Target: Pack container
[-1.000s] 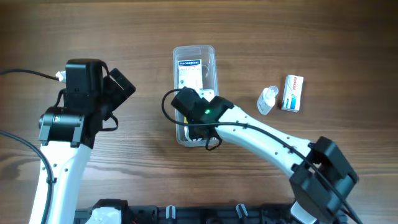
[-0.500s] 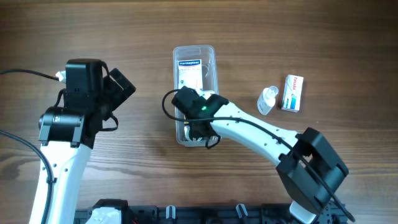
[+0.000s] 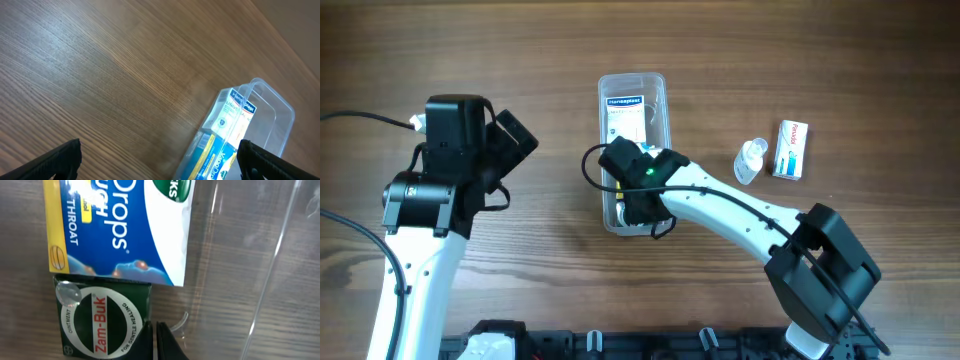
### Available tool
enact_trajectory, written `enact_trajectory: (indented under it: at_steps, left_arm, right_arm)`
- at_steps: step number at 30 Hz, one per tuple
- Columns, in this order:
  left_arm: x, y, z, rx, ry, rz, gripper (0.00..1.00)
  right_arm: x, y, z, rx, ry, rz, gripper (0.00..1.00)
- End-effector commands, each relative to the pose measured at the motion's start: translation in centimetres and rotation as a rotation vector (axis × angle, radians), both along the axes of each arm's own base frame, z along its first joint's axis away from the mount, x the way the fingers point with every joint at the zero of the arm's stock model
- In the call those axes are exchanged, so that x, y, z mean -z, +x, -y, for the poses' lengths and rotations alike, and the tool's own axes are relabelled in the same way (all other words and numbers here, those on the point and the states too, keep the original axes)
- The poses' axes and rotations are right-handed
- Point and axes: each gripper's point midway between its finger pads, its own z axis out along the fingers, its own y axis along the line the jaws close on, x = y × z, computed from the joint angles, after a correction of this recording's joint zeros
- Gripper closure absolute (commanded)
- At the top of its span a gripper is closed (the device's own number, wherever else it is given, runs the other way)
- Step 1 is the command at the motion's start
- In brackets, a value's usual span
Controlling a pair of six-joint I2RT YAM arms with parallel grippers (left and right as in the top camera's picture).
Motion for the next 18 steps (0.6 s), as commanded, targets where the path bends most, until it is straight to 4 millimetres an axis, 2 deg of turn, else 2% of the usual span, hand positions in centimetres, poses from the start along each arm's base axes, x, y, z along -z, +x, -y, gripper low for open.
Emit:
enact_trajectory:
  at_steps: [1,18]
  left_arm:
    - [-0.97,0.13,-0.52,-0.008,0.022,0.028,0.0]
    - [-0.97,0.13,-0.52,-0.008,0.022,0.028,0.0]
  right_arm:
    - [0.51,-0.06,-0.19,-0.009,-0.004,-0.026,0.96]
    - [0.58,-0.01,0.23,-0.002,-0.016,-0.03,0.96]
